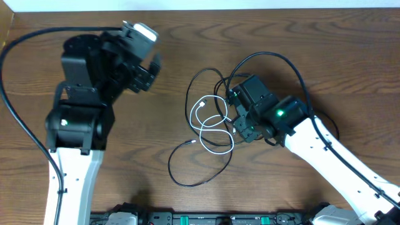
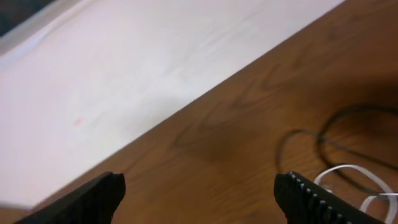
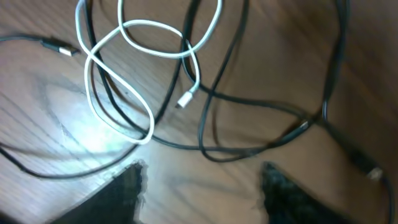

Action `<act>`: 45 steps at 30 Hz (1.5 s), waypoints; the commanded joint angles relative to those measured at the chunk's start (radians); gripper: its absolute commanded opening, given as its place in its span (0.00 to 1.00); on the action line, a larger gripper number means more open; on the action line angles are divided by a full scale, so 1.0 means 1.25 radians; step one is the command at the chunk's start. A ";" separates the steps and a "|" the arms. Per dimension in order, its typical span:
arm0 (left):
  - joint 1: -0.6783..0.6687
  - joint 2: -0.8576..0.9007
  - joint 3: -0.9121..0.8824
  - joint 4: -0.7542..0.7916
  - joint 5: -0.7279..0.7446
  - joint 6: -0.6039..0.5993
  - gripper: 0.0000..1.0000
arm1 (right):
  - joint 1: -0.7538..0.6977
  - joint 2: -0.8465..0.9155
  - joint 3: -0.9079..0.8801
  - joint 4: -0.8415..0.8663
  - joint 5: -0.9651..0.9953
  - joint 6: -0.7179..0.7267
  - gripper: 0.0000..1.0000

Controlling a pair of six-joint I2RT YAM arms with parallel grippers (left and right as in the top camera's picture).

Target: Untangle cables

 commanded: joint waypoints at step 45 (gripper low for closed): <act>0.042 0.089 0.006 -0.013 0.203 0.007 0.82 | 0.067 0.252 -0.091 0.361 -0.018 -0.278 0.99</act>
